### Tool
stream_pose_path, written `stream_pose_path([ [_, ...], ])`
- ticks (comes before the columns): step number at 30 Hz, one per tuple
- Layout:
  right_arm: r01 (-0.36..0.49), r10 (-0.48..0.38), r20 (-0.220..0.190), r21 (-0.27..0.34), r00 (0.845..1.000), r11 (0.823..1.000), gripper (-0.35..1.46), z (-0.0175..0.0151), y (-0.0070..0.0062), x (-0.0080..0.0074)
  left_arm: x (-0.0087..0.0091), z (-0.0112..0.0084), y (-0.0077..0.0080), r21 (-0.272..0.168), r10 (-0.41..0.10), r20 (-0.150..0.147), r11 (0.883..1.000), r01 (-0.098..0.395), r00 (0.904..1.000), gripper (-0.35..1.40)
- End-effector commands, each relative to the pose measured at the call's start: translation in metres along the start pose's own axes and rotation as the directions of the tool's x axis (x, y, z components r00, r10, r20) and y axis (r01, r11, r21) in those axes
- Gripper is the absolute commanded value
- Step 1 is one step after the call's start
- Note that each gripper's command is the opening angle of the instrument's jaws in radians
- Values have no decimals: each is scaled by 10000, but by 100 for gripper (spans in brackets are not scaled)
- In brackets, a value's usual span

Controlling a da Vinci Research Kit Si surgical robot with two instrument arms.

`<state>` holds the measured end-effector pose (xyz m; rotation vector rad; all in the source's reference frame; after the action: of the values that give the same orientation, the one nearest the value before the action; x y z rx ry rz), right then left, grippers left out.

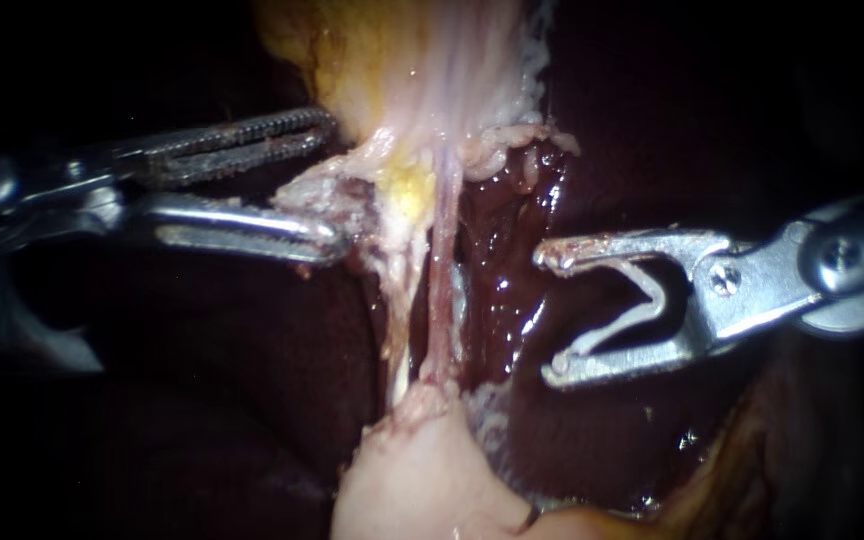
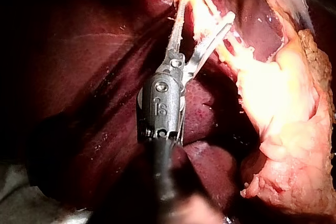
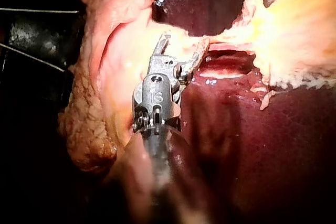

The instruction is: Grabbing gallbladder

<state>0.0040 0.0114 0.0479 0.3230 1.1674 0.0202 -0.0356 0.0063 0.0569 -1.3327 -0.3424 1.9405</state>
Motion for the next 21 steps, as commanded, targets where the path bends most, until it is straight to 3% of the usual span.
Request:
stream_pose_path([
  [1, 1, -1, 1, -2, 10000, 10000, 46, 0, 0, 0, 0, 0, 0, 32, -8, 23, 10000, 8, 10000, 36],
  [6, 1, -1, 1, -3, 10000, 10000, 46, 0, 0, 0, 0, 2, 0, 74, -137, 247, 9999, 135, 9996, -5],
  [11, 1, -1, 1, -2, 10000, 10000, 46, 0, 0, 0, -2, 2, -4, 82, -130, 484, 9999, 127, 9987, -6],
  [16, 2, -2, 1, -1, 10000, 10000, 46, 0, 0, 0, -4, -4, -7, 30, -124, 701, 9999, 122, 9975, -30],
  [21, 2, -2, 1, -1, 10000, 10000, 46, 0, 0, 0, 0, -10, -8, -30, -564, 964, 9984, 569, 9937, -35],
])
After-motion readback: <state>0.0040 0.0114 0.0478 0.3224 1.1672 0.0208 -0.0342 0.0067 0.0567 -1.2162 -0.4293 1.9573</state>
